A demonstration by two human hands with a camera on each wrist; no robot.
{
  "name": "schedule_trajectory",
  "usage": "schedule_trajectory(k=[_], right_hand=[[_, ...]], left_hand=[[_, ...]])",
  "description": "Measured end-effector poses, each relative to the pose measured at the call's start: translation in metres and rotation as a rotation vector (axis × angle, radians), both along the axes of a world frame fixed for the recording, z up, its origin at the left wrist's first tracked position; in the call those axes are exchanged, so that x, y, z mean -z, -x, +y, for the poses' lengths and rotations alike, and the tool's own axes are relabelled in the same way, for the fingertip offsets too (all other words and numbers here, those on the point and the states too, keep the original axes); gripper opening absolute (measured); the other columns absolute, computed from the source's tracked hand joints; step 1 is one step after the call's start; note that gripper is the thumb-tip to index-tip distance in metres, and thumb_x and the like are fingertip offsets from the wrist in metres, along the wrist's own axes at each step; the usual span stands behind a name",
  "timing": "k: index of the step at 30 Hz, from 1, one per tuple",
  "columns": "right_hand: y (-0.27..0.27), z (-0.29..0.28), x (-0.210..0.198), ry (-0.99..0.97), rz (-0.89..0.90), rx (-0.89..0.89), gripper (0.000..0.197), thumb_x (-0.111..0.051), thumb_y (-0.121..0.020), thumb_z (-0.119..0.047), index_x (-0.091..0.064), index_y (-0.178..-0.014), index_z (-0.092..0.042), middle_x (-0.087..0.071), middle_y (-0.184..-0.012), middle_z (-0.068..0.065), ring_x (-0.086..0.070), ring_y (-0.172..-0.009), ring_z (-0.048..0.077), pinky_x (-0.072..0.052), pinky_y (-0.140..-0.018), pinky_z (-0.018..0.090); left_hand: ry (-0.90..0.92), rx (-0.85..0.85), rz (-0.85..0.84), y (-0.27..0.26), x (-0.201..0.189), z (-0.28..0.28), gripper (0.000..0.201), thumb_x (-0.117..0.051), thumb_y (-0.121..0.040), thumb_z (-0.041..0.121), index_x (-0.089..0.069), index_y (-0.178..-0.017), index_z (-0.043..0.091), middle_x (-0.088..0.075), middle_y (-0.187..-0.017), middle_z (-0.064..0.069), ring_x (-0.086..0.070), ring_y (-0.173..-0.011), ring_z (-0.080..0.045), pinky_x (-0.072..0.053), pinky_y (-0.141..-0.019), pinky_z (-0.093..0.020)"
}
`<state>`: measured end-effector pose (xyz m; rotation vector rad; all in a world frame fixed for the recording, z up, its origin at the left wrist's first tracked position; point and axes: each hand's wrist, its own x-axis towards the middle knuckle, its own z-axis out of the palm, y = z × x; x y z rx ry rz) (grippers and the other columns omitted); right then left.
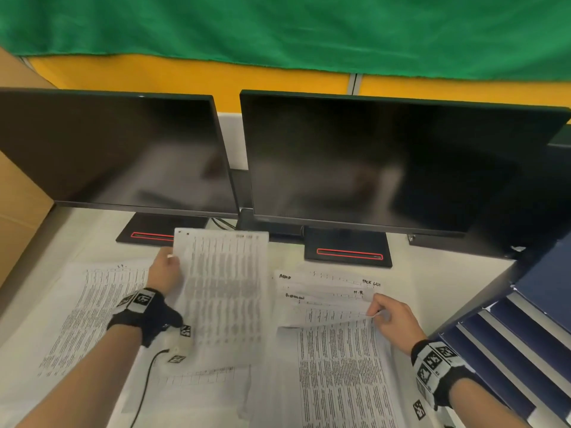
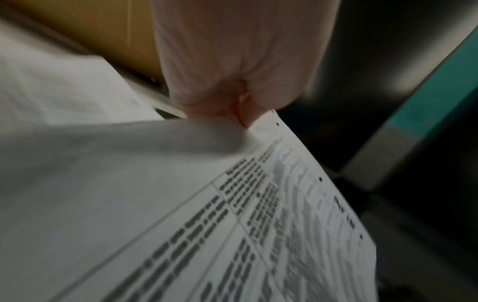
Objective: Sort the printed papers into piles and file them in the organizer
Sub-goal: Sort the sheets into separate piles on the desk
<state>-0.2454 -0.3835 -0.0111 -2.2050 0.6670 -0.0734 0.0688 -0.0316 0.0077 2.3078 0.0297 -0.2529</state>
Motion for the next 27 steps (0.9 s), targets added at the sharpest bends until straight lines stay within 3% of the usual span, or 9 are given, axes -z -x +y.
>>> schedule_trajectory(k=[3,6,11,13,17,19,21,24,27], right_hand=[[0.0,0.0,-0.001,0.005,0.005,-0.006,0.027,-0.051,-0.079,0.008,-0.056,-0.07,-0.017,-0.063,-0.08,-0.006,-0.054,-0.085,0.0,-0.041,-0.073,0.023],[-0.002,0.0,0.0,0.003,0.009,-0.012,0.026,-0.051,-0.079,0.009,-0.058,-0.072,-0.016,-0.064,-0.081,-0.004,-0.056,-0.087,0.001,-0.041,-0.081,0.027],[-0.004,0.005,0.005,0.019,-0.013,-0.011,0.031,-0.051,-0.079,0.009,-0.055,-0.071,-0.021,-0.063,-0.083,-0.006,-0.058,-0.088,0.006,-0.043,-0.074,0.023],[-0.004,0.01,0.007,0.032,-0.02,-0.016,0.031,-0.049,-0.08,0.009,-0.055,-0.072,-0.02,-0.063,-0.083,-0.006,-0.058,-0.087,0.007,-0.043,-0.071,0.019],[-0.003,0.019,0.006,0.052,-0.032,-0.035,0.024,-0.049,-0.081,0.01,-0.054,-0.076,-0.014,-0.06,-0.089,-0.008,-0.053,-0.092,-0.003,-0.043,-0.068,0.003],[-0.002,0.022,0.005,0.081,-0.034,-0.051,0.026,-0.049,-0.081,0.01,-0.052,-0.076,-0.015,-0.058,-0.09,-0.008,-0.053,-0.091,-0.004,-0.043,-0.069,0.004],[0.0,0.023,0.004,0.102,-0.042,-0.061,0.031,-0.048,-0.08,0.01,-0.051,-0.075,-0.021,-0.058,-0.087,-0.007,-0.056,-0.087,0.002,-0.046,-0.075,0.014],[0.003,0.025,0.003,0.125,-0.042,-0.061,0.038,-0.049,-0.08,0.009,-0.048,-0.073,-0.029,-0.057,-0.086,-0.008,-0.057,-0.084,0.006,-0.049,-0.08,0.025],[0.005,0.028,0.003,0.145,-0.054,-0.039,0.036,-0.049,-0.082,0.006,-0.05,-0.074,-0.03,-0.052,-0.094,-0.01,-0.056,-0.085,0.001,-0.049,-0.085,0.025]], left_hand=[[-0.151,0.024,0.095,-0.011,0.019,0.03,0.032,-0.035,-0.096,0.006,-0.045,-0.127,0.0,-0.055,-0.122,-0.028,-0.052,-0.111,-0.043,-0.038,-0.096,-0.046],[-0.201,-0.011,0.143,-0.011,0.027,0.041,0.031,-0.036,-0.094,0.003,-0.047,-0.123,-0.001,-0.056,-0.119,-0.029,-0.053,-0.109,-0.043,-0.04,-0.092,-0.044],[-0.439,-0.079,0.156,0.005,0.016,0.011,0.054,-0.049,-0.088,0.005,-0.028,-0.139,0.005,-0.042,-0.134,-0.025,-0.044,-0.121,-0.041,-0.043,-0.098,-0.05],[-0.49,0.04,-0.04,0.02,0.007,-0.02,0.054,-0.051,-0.091,0.018,-0.031,-0.14,0.011,-0.04,-0.136,-0.019,-0.043,-0.123,-0.036,-0.041,-0.099,-0.051],[-0.221,0.522,-0.386,0.059,0.004,-0.099,0.023,-0.043,-0.095,0.025,-0.059,-0.111,0.02,-0.055,-0.115,-0.004,-0.053,-0.104,-0.02,-0.044,-0.094,-0.04],[-0.137,0.746,-0.322,0.08,0.007,-0.133,0.021,-0.046,-0.095,0.028,-0.064,-0.103,0.019,-0.058,-0.103,0.001,-0.055,-0.094,-0.015,-0.047,-0.091,-0.037],[-0.17,0.896,-0.172,0.096,0.013,-0.16,0.023,-0.048,-0.094,0.029,-0.064,-0.106,0.018,-0.059,-0.107,-0.002,-0.057,-0.097,-0.017,-0.047,-0.093,-0.036],[-0.412,0.989,-0.034,0.105,0.021,-0.183,0.033,-0.048,-0.092,0.031,-0.055,-0.122,0.02,-0.052,-0.129,-0.003,-0.053,-0.113,-0.022,-0.042,-0.1,-0.039],[-0.513,1.047,-0.06,0.107,0.019,-0.189,0.032,-0.053,-0.088,0.029,-0.057,-0.118,0.021,-0.057,-0.125,0.0,-0.053,-0.114,-0.022,-0.037,-0.101,-0.04]])
